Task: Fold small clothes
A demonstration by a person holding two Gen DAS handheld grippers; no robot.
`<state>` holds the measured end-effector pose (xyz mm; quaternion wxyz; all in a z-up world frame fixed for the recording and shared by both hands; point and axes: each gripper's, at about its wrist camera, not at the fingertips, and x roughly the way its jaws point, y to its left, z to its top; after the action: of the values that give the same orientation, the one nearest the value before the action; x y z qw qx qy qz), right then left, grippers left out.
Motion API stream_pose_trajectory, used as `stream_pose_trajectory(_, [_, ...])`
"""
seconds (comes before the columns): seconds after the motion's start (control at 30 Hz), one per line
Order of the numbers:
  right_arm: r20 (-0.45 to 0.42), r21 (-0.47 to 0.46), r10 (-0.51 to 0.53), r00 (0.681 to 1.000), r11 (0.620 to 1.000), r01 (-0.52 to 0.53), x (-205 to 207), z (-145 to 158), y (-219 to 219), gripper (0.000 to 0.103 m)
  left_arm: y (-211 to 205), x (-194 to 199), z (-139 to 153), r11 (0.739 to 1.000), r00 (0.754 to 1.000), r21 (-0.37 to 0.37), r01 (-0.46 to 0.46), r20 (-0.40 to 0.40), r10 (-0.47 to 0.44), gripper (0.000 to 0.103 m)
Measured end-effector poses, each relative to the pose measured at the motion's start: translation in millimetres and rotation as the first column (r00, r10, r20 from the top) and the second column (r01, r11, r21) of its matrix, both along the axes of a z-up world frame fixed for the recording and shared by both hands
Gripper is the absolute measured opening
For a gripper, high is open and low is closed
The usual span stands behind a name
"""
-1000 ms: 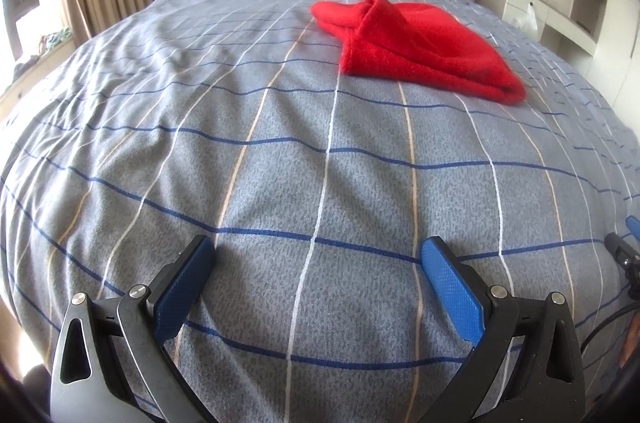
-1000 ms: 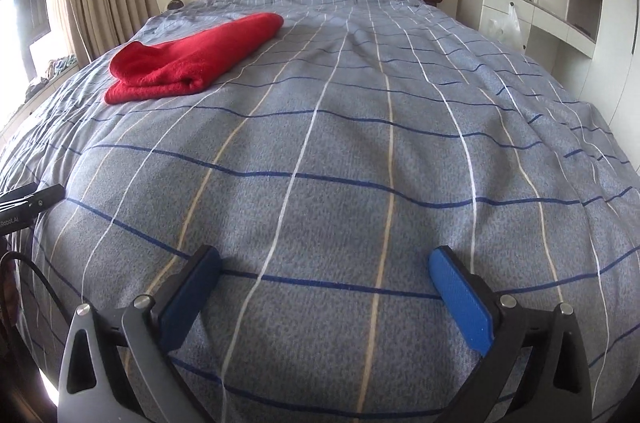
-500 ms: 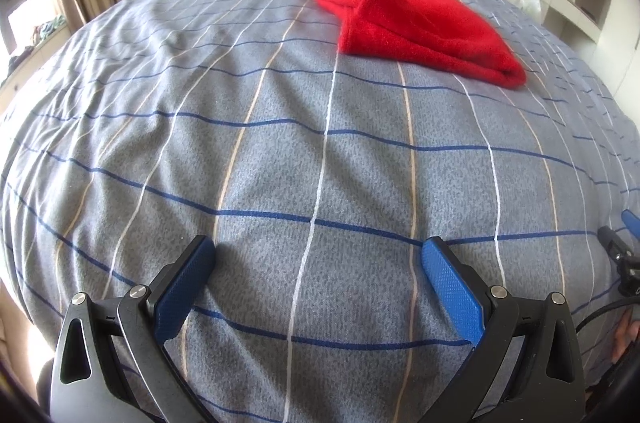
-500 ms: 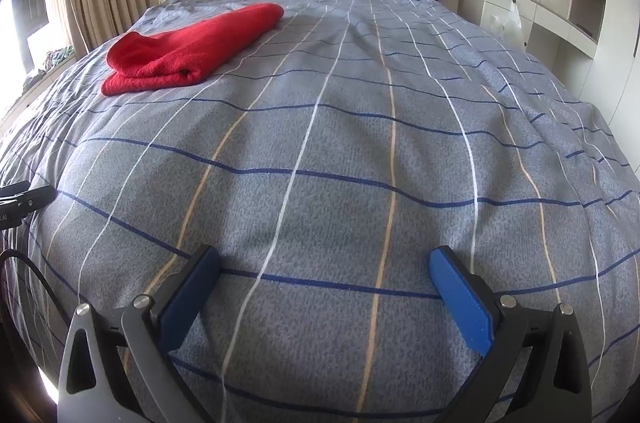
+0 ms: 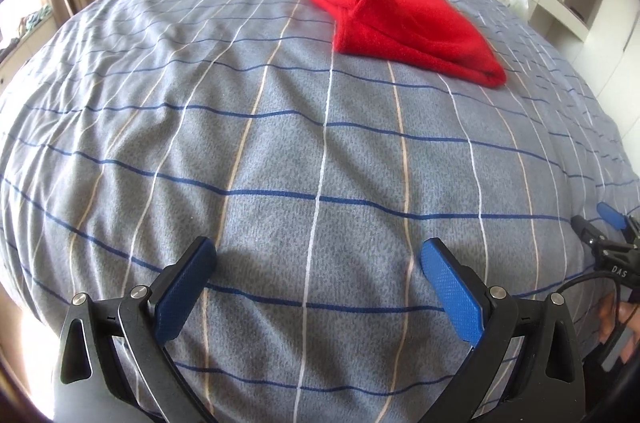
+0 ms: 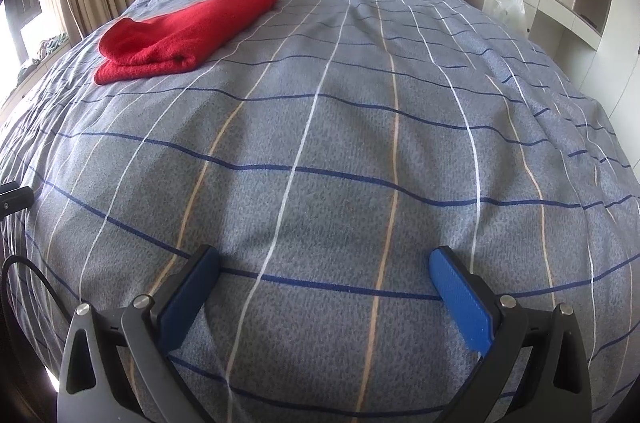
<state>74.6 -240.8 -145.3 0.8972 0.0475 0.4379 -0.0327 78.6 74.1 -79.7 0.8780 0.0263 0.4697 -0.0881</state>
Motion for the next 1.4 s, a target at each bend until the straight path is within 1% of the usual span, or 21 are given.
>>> stream_pose_trajectory(0.33, [-0.019,-0.006,0.007,1.0,1.0,-0.007,2.2,0.1,1.4,0.103,-0.7,-1.0,0.3,1.0,1.0,-0.001,-0.006,-0.003,0.006,0.103])
stream_pose_trajectory(1.4, [-0.032,-0.006,0.01,0.999,1.0,-0.01,3.6,-0.4,1.3,0.103,-1.4,-3.7,0.9,1.0,1.0,0.003,-0.006,-0.013,0.006,0.103])
